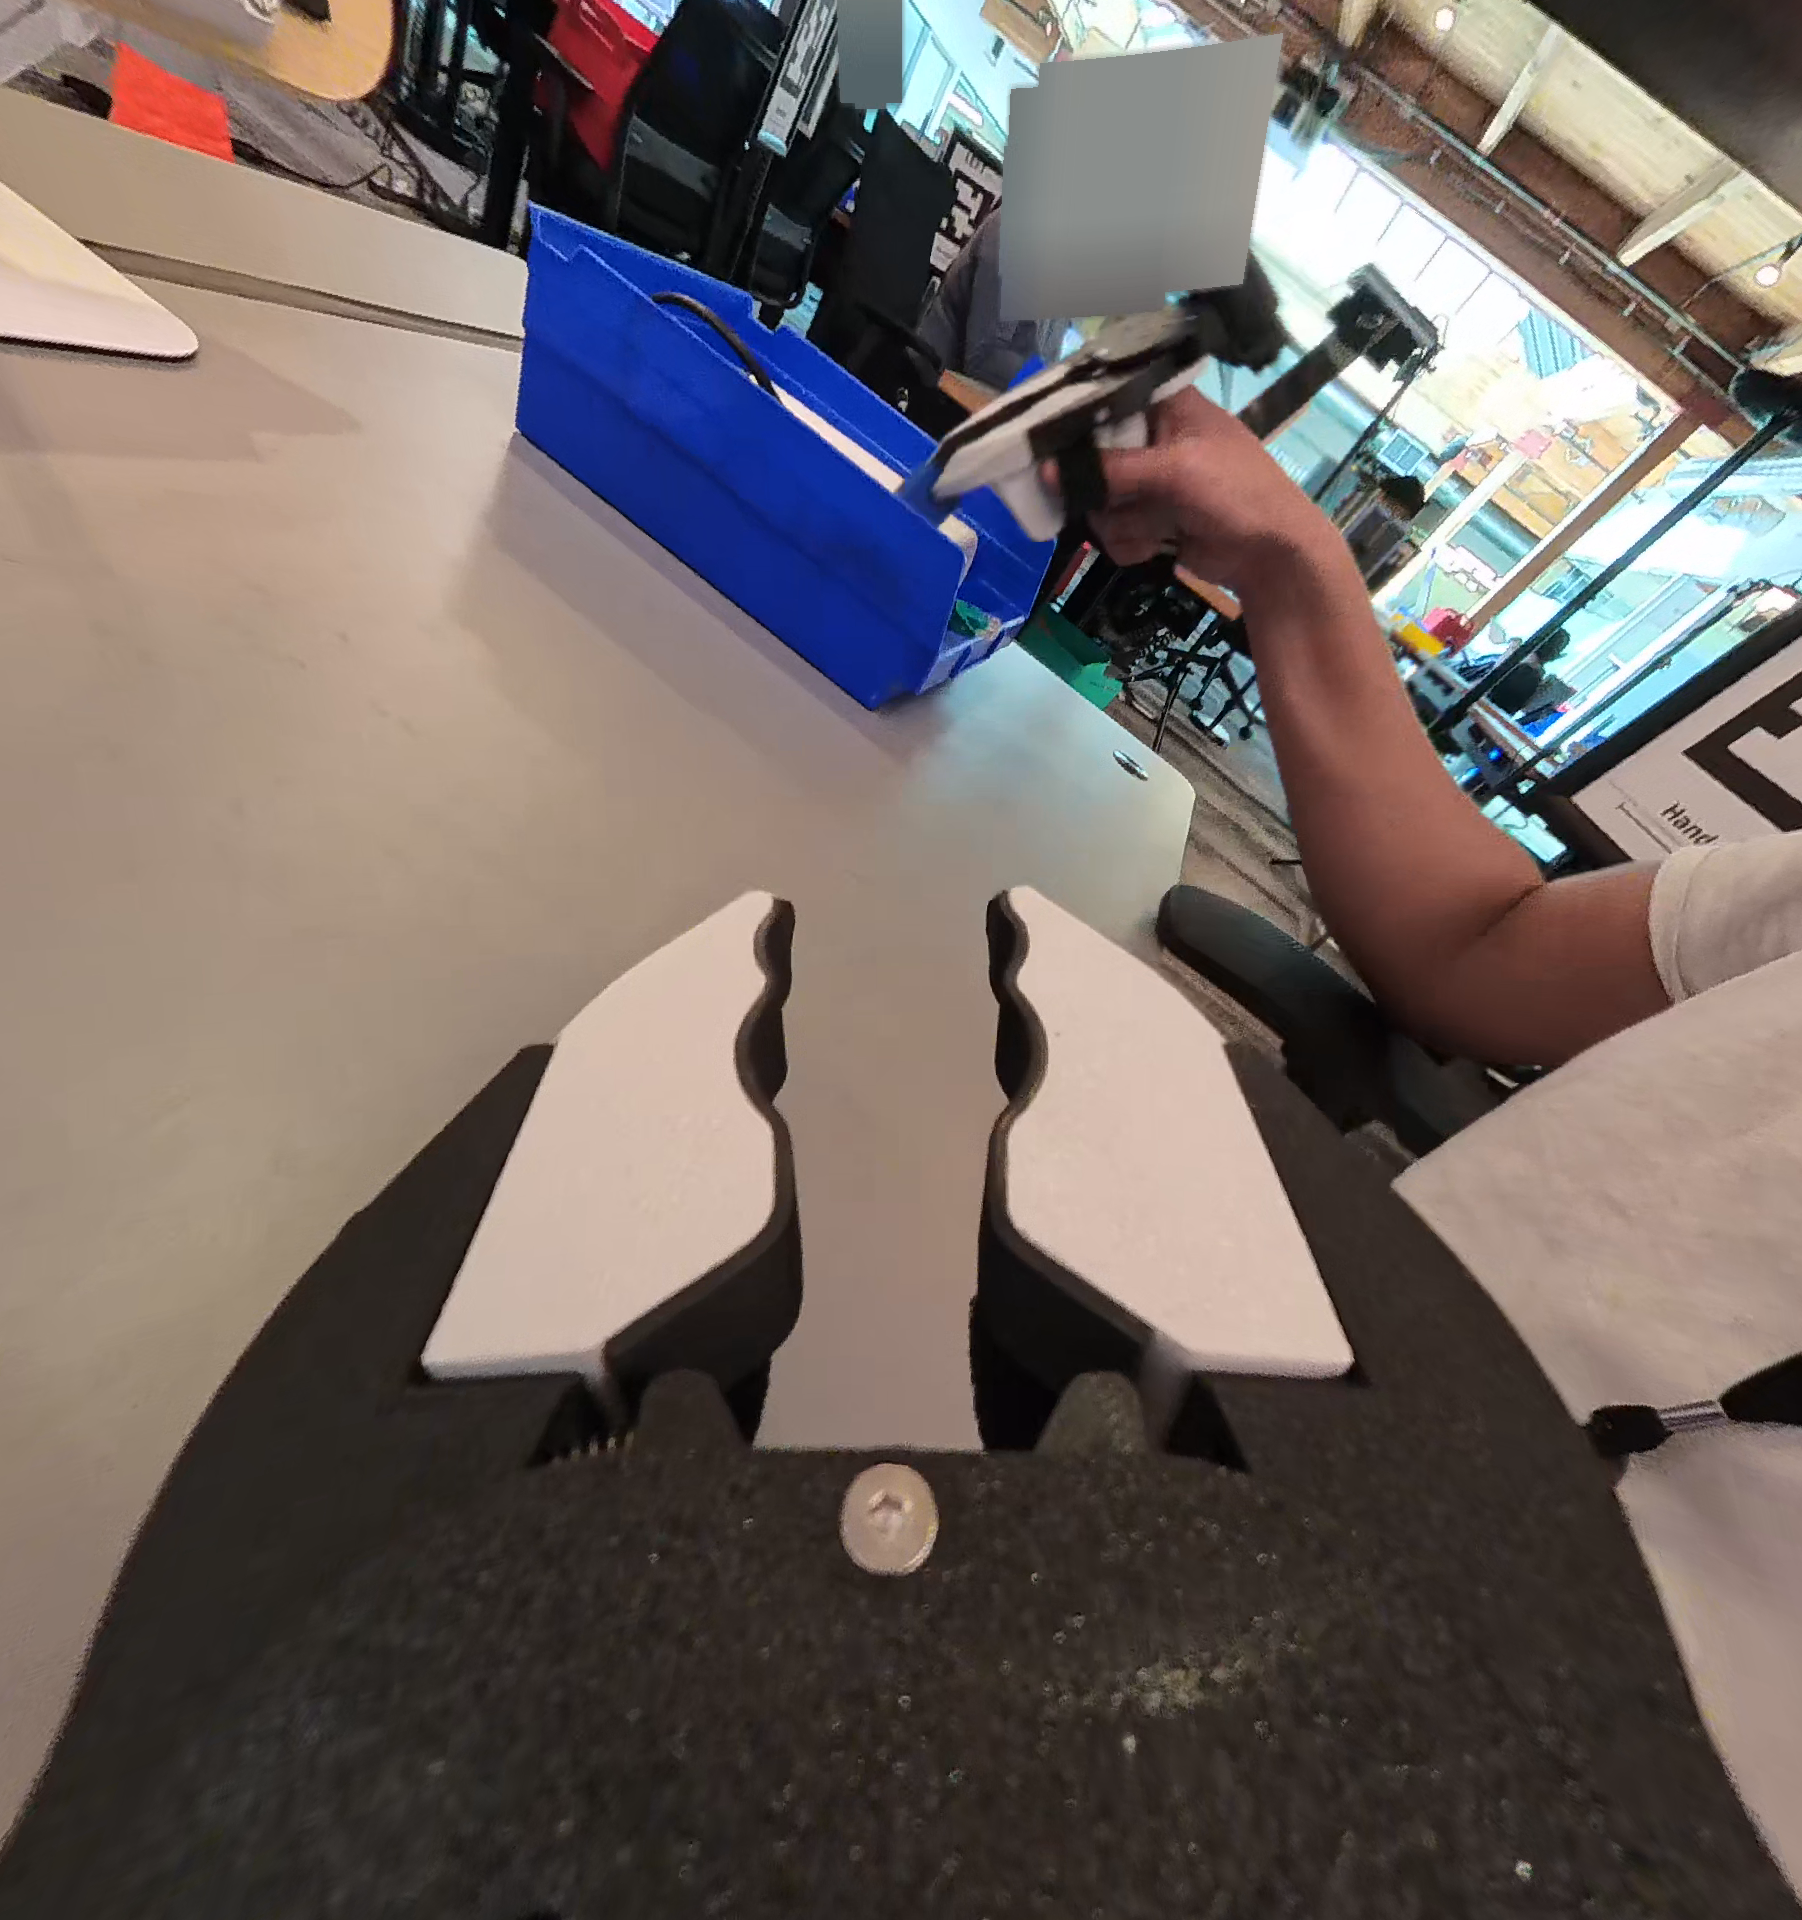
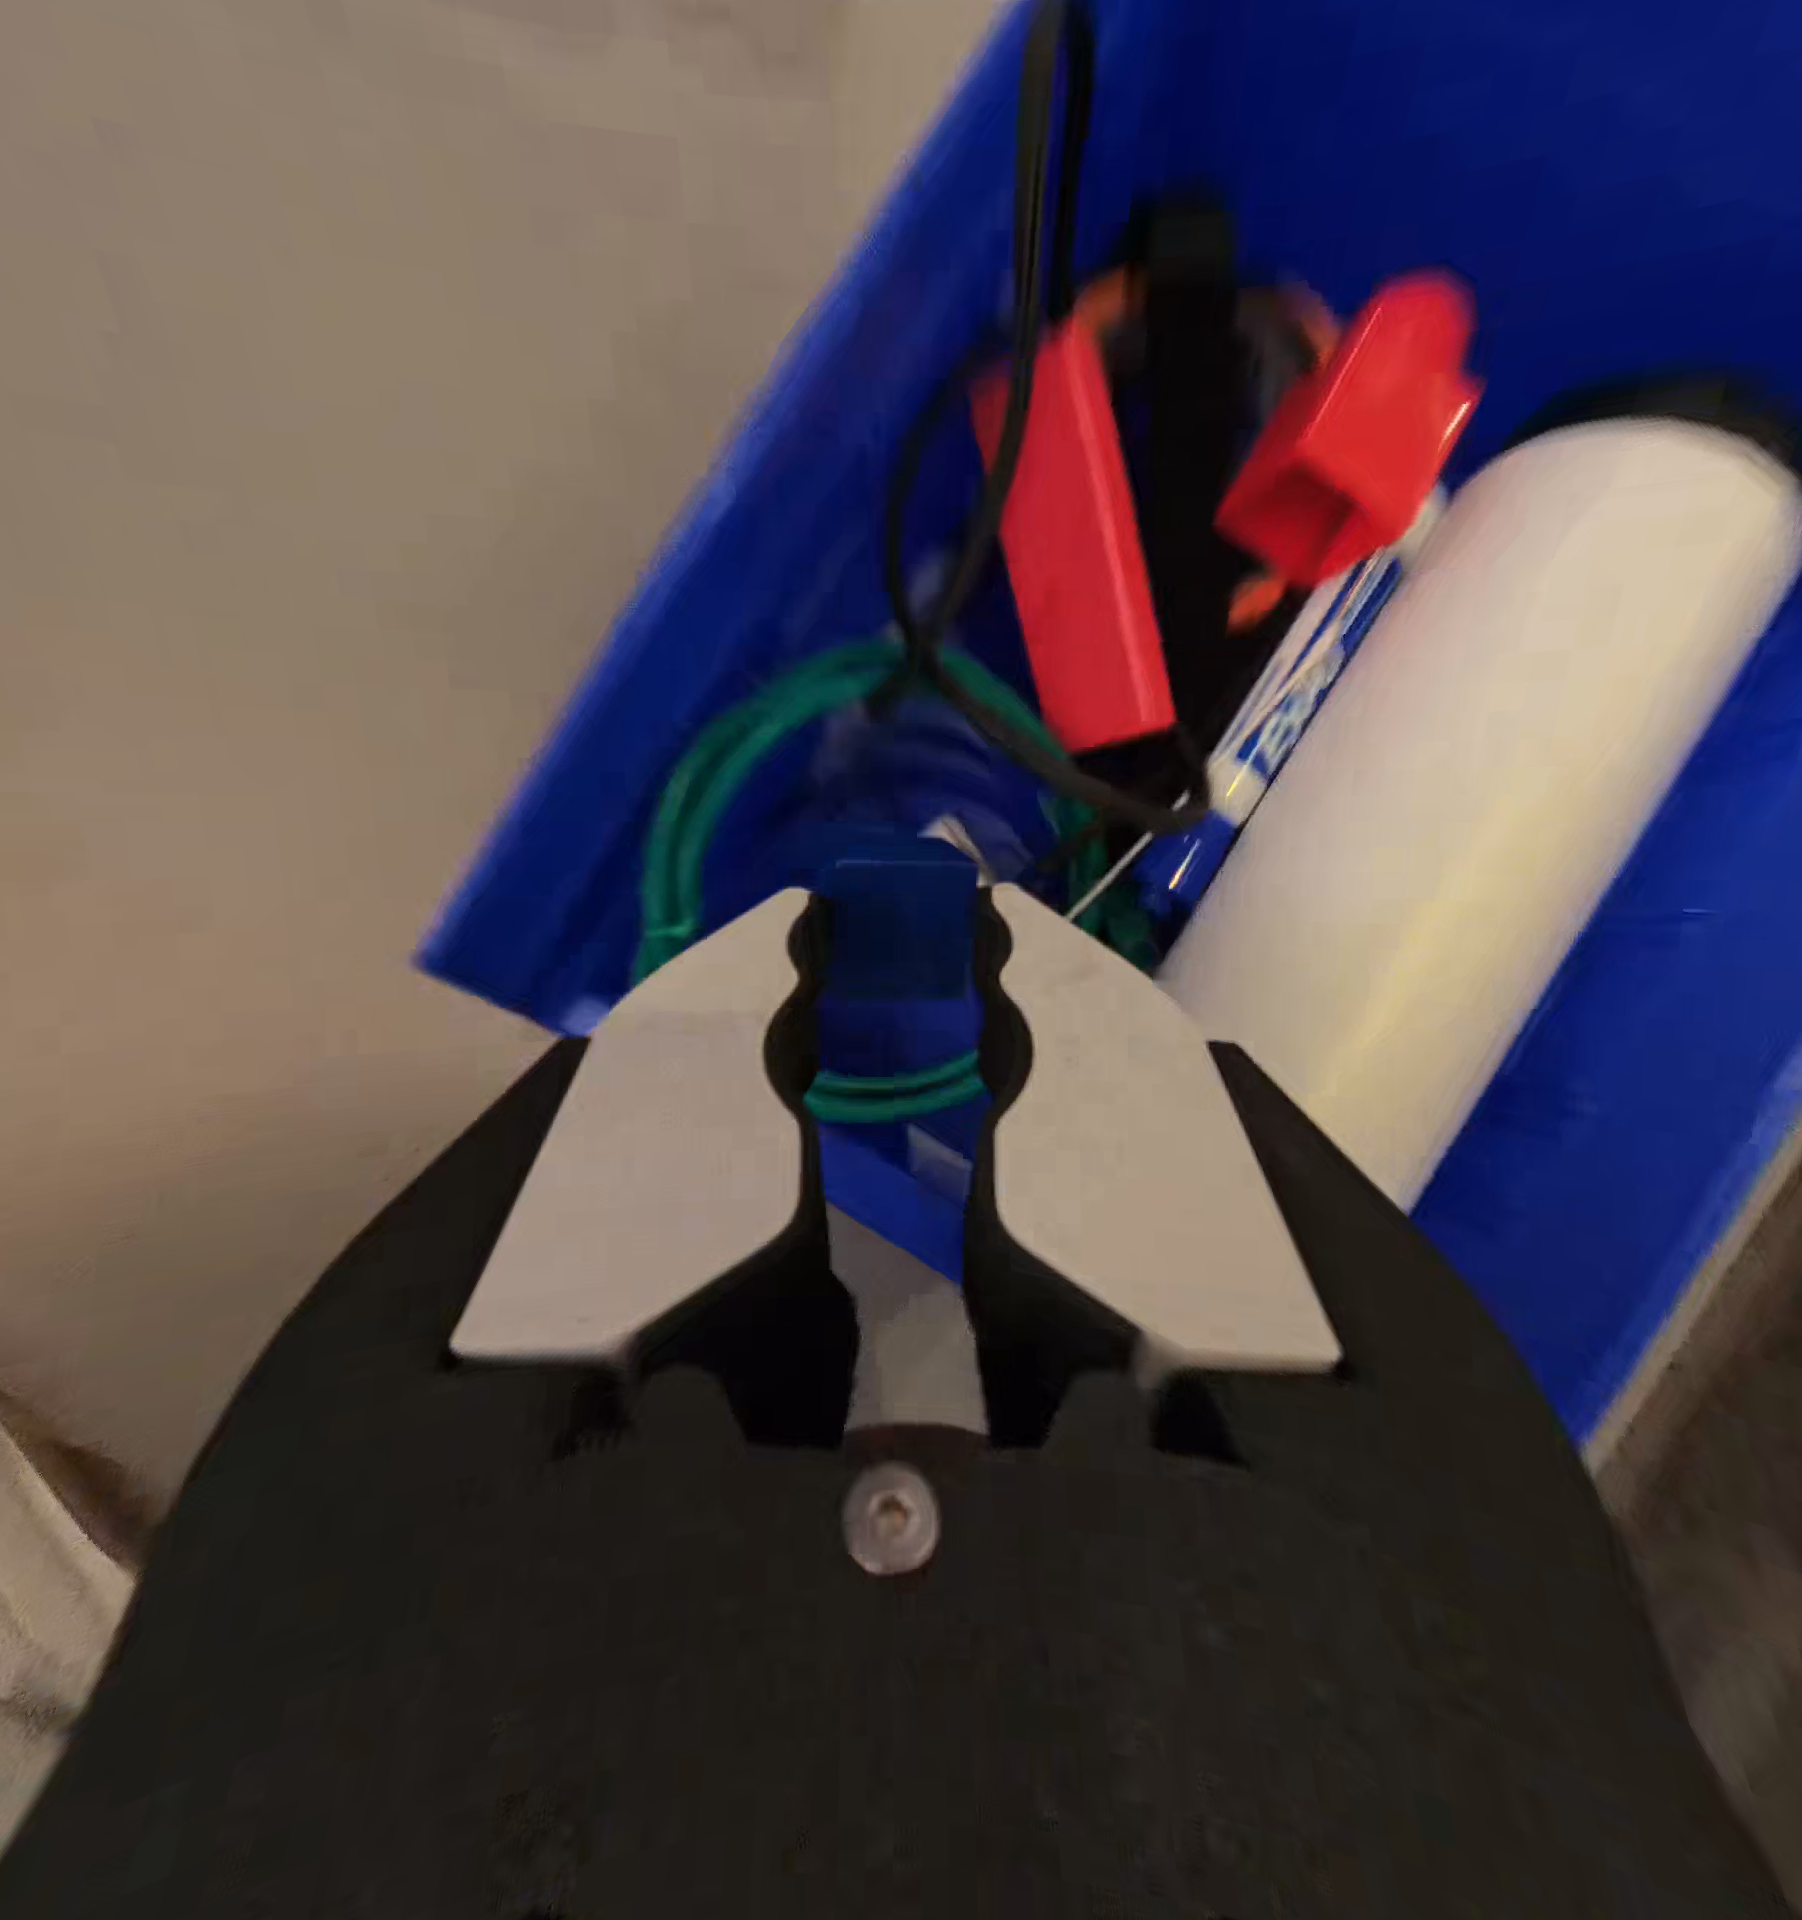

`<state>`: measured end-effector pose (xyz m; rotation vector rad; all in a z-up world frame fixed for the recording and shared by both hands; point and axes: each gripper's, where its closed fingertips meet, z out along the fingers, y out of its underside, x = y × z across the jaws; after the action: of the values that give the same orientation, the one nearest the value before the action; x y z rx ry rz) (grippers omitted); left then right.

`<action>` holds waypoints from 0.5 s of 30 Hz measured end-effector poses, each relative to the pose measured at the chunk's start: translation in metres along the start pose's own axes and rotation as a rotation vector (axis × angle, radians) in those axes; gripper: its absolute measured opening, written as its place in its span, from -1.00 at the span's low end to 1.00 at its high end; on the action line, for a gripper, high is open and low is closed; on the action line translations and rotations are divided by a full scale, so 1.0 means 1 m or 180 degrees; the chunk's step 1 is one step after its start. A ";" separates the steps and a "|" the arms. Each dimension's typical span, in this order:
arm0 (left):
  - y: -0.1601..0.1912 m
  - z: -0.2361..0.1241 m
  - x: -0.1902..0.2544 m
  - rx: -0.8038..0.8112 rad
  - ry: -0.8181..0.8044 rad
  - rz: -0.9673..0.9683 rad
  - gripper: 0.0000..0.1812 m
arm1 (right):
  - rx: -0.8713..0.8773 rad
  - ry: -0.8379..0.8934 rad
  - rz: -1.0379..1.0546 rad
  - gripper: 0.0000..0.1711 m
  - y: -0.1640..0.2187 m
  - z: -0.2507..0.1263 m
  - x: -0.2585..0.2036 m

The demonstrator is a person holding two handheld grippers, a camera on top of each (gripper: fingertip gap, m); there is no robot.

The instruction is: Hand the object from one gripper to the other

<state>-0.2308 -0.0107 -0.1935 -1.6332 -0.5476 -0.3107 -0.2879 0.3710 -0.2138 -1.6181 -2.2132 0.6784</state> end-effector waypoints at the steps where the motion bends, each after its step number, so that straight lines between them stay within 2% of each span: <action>1: 0.002 0.001 0.000 -0.0018 -0.0009 0.0016 -0.60 | -0.0228 -0.0001 -0.0026 -0.69 0.008 0.016 0.003; 6: 0.005 0.004 0.006 -0.0079 0.0061 0.0014 -0.61 | -0.0675 0.0274 -0.0083 -0.69 0.007 0.063 0.020; 11: 0.007 0.003 0.005 -0.0190 -0.0079 0.0285 -0.62 | -0.0773 0.0483 -0.0119 -0.69 0.003 0.076 0.025; 15: 0.012 0.006 0.006 -0.0299 -0.0112 0.0398 -0.62 | -0.0801 0.0359 0.0023 -0.69 0.007 0.083 0.021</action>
<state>-0.2205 -0.0047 -0.2018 -1.7583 -0.4608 -0.2181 -0.3311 0.3771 -0.2881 -1.7343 -2.2842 0.3103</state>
